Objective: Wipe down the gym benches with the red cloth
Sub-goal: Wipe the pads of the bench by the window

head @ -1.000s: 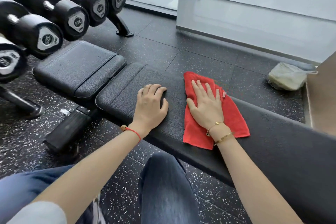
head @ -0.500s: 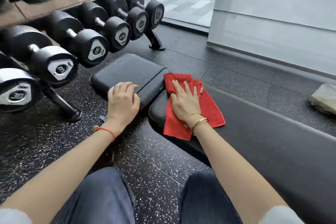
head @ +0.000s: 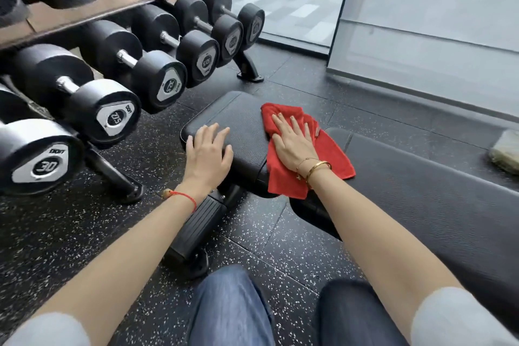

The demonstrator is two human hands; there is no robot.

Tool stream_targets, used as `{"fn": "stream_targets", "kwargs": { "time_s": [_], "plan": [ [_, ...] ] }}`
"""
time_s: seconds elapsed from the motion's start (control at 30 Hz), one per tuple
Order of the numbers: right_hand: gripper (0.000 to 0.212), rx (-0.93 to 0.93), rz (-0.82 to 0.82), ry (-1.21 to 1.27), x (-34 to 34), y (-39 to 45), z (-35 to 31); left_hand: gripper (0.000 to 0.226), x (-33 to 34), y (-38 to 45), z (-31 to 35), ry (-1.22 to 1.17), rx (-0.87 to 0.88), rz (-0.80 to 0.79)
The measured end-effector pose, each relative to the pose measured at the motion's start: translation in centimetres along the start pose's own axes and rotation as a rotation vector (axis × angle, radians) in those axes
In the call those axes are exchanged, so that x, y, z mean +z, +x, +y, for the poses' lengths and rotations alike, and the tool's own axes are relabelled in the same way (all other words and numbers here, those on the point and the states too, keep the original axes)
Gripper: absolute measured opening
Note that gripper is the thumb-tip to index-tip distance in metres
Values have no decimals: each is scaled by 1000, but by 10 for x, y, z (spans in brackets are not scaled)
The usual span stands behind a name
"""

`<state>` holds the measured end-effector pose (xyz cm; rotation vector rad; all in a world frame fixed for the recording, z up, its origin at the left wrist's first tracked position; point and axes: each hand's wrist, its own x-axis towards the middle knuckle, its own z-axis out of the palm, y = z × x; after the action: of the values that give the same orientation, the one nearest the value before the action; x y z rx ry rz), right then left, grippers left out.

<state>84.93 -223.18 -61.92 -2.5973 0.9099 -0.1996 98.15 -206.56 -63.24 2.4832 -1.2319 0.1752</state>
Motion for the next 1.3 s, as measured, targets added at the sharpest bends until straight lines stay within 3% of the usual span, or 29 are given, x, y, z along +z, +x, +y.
{"fn": "stream_targets", "kwargs": {
  "time_s": [0.23,0.4,0.73,0.93,1.17,1.3],
  "plan": [
    [56,-113,1,-50,3,-39,4,51,6,1,-9,-10,7,-78],
    [55,-84,17,-55,4,-37,4,49,11,-3,-14,-9,31,-23],
    [55,-60,-8,-69,2,29,10,48,16,-1,-10,-63,8,-6],
    [58,-200,-86,-124,5,71,-11,49,6,3,-8,-33,7,-64],
    [58,-463,-117,-108,6,46,1,55,-11,16,-4,82,2,-213],
    [58,-429,-112,-89,8,58,4,58,-16,13,-2,178,-12,-251]
  ]
}}
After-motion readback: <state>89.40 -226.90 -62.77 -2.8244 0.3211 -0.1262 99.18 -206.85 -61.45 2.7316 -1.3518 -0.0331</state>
